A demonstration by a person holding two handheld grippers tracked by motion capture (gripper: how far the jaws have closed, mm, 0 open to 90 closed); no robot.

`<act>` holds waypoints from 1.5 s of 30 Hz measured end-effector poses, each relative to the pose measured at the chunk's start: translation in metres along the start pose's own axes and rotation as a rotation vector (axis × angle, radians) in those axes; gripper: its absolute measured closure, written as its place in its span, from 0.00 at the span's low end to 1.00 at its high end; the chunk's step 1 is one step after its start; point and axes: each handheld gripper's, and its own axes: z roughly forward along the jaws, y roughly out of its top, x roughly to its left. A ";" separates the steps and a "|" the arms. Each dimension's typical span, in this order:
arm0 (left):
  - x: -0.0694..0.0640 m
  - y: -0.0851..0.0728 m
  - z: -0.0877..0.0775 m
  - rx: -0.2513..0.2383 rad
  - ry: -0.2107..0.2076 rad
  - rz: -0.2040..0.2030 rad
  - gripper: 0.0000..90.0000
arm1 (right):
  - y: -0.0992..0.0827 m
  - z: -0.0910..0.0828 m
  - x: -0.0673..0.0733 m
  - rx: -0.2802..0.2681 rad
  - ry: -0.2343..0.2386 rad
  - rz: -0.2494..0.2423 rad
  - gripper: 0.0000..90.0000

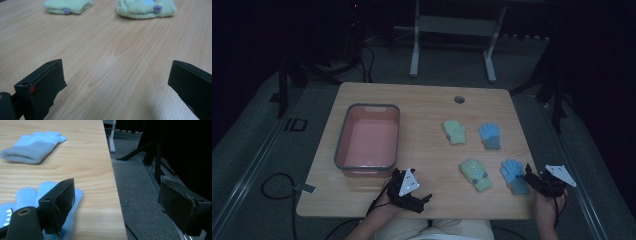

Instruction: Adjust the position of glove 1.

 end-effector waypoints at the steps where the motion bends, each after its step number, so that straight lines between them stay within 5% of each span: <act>1: 0.000 0.000 0.000 -0.001 0.000 -0.001 0.01 | 0.000 0.000 0.000 0.001 -0.001 -0.003 0.16; 15: 0.001 -0.001 -0.001 0.010 -0.007 0.001 0.01 | 0.005 -0.004 -0.002 0.031 0.028 0.007 0.16; 22: 0.001 -0.001 -0.001 0.009 -0.010 0.001 0.01 | 0.025 -0.010 -0.001 0.044 0.059 0.015 0.16; 37: 0.003 -0.002 -0.006 0.013 -0.023 0.007 0.01 | 0.094 -0.019 0.024 0.011 0.106 -0.048 0.15; 45: 0.004 -0.004 -0.010 0.014 -0.031 0.005 0.01 | 0.117 -0.013 0.044 0.048 0.217 -0.033 0.13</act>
